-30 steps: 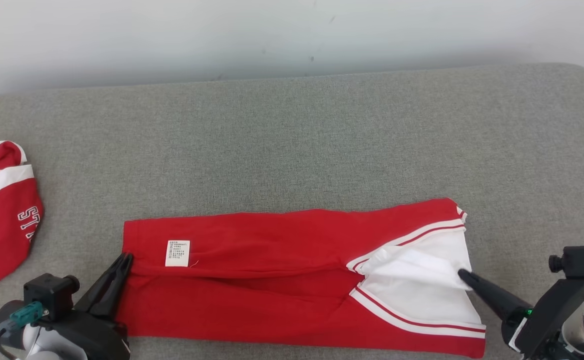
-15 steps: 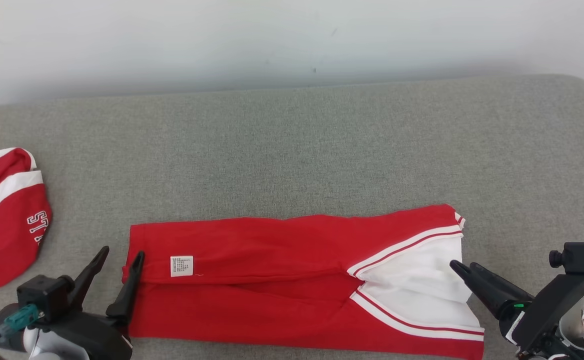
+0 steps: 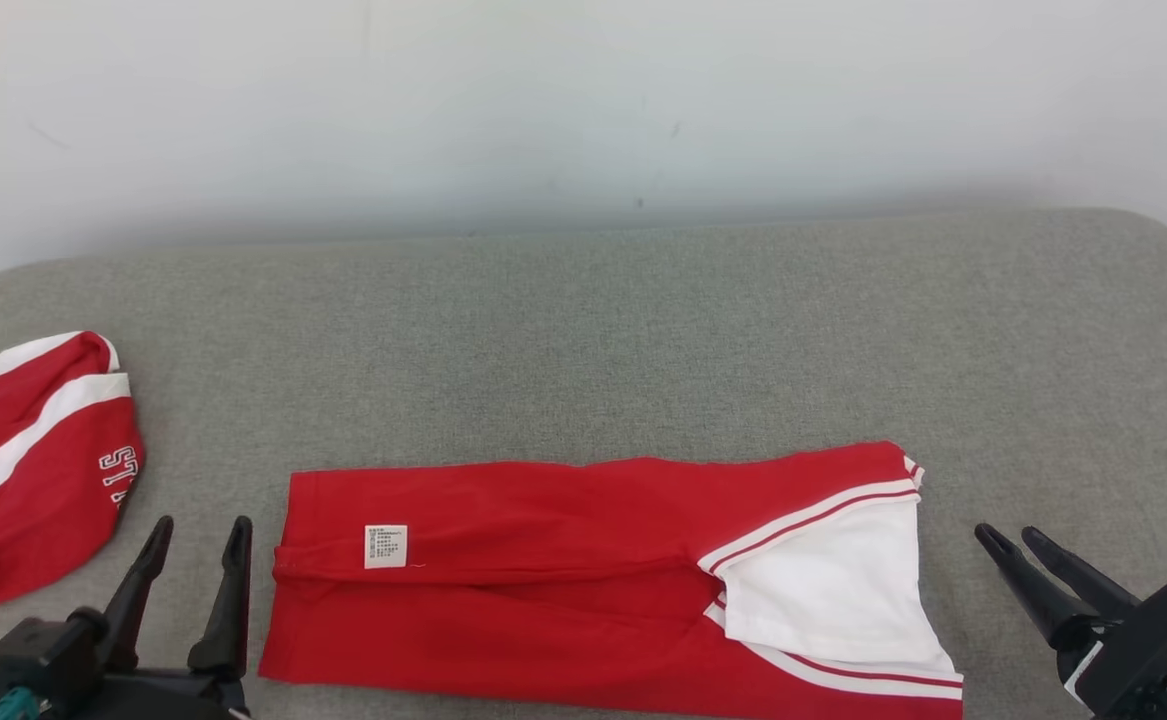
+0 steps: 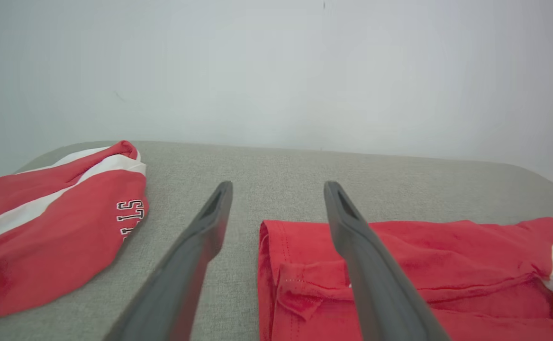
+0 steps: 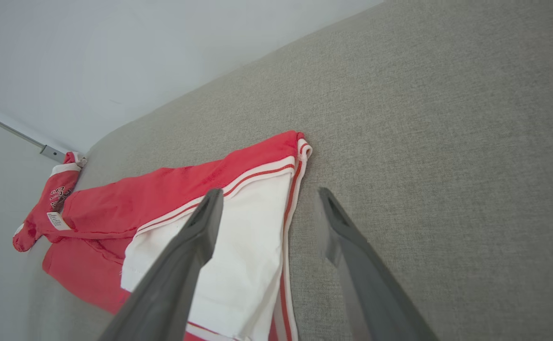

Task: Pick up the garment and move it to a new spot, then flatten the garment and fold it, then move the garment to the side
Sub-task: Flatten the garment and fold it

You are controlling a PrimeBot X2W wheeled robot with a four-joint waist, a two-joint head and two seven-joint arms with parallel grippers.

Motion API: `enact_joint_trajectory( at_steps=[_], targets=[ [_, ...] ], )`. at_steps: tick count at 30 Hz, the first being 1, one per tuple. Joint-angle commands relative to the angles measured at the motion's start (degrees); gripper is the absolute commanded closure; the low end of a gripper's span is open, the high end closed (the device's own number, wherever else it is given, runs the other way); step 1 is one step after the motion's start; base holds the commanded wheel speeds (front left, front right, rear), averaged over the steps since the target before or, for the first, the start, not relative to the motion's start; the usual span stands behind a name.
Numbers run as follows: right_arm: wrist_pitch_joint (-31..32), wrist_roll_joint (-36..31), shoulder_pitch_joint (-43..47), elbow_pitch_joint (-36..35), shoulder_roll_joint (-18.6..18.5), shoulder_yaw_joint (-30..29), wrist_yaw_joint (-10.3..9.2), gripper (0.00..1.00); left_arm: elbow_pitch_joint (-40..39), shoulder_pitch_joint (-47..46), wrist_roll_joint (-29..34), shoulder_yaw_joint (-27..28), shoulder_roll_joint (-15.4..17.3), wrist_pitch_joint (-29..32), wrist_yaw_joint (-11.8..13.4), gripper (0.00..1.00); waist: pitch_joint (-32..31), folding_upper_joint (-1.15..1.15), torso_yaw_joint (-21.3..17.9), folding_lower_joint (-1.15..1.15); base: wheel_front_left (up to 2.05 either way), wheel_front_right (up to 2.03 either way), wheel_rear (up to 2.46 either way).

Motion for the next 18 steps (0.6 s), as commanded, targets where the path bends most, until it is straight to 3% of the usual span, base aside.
enact_joint_trajectory(
  at_steps=[1,18],
  targets=[
    [-0.34,-0.78,0.27,1.28,0.31,0.27,-0.11,0.00,-0.61,1.41,0.45,0.97,-0.17,-0.32,0.28,0.00,-0.59,0.00,0.46,0.01,0.00,0.00,0.00],
    [5.28,-6.81,-5.53,17.89,8.38,2.18,-0.11,0.00,-8.45,8.45,6.81,9.07,-2.98,-0.31,2.81,0.00,-1.53,0.00,3.55,0.01,0.00,0.00,0.00]
  ],
)
